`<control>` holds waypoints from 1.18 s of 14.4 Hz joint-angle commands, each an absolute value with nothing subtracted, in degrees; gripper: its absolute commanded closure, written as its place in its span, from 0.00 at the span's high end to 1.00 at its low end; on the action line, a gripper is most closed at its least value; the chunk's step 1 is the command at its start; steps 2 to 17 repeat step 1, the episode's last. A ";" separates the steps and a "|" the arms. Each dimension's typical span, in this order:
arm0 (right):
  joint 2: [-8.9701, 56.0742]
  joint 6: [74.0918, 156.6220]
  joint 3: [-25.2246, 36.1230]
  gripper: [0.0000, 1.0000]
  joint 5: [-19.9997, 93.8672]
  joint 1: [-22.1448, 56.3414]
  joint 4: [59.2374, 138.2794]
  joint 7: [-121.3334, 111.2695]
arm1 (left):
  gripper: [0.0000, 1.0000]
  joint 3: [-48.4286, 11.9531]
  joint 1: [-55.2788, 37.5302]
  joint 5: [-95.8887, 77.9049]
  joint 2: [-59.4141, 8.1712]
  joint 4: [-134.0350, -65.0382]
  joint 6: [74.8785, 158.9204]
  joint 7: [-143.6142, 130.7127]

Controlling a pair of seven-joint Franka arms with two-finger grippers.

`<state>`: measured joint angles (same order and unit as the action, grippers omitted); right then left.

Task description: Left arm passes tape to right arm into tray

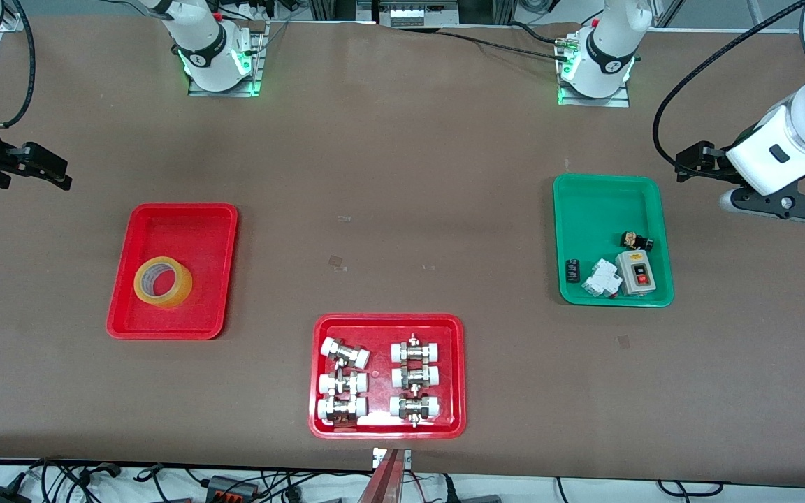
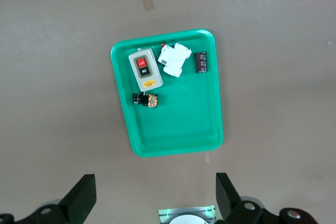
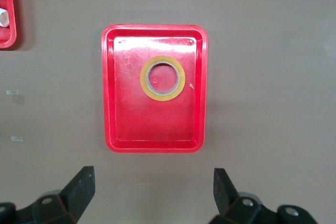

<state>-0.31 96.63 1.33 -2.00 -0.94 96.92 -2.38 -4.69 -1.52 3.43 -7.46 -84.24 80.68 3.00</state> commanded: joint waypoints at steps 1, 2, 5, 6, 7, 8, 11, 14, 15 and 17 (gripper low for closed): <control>-2.81 98.17 1.32 1.00 -1.23 -1.32 99.84 -3.60 | 1.00 -4.57 -1.23 2.46 -7.38 -84.20 79.98 4.57; -2.81 98.17 1.32 1.00 -1.23 -1.32 99.84 -3.60 | 1.00 -4.57 -1.23 2.46 -7.38 -84.20 79.98 4.57; -2.81 98.17 1.32 1.00 -1.23 -1.32 99.84 -3.60 | 1.00 -4.57 -1.23 2.46 -7.38 -84.20 79.98 4.57; -2.81 98.17 1.32 1.00 -1.23 -1.32 99.84 -3.60 | 1.00 -4.57 -1.23 2.46 -7.38 -84.20 79.98 4.57; -2.81 98.17 1.32 1.00 -1.23 -1.32 99.84 -3.60 | 1.00 -4.57 -1.23 2.46 -7.38 -84.20 79.98 4.57; -2.81 98.17 1.32 1.00 -1.23 -1.32 99.84 -3.60 | 1.00 -4.57 -1.23 2.46 -7.38 -84.20 79.98 4.57; -2.81 98.17 1.32 1.00 -1.23 -1.32 99.84 -3.60 | 1.00 -4.57 -1.23 2.46 -7.38 -84.20 79.98 4.57; -2.81 98.17 1.32 1.00 -1.23 -1.32 99.84 -3.60 | 1.00 -4.57 -1.23 2.46 -7.38 -84.20 79.98 4.57; -2.81 98.17 1.32 1.00 -1.23 -1.32 99.84 -3.60 | 1.00 -4.57 -1.23 2.46 -7.38 -84.20 79.98 4.57; -2.81 98.17 1.32 1.00 -1.23 -1.32 99.84 -3.60 | 1.00 -4.57 -1.23 2.46 -7.38 -84.20 79.98 4.57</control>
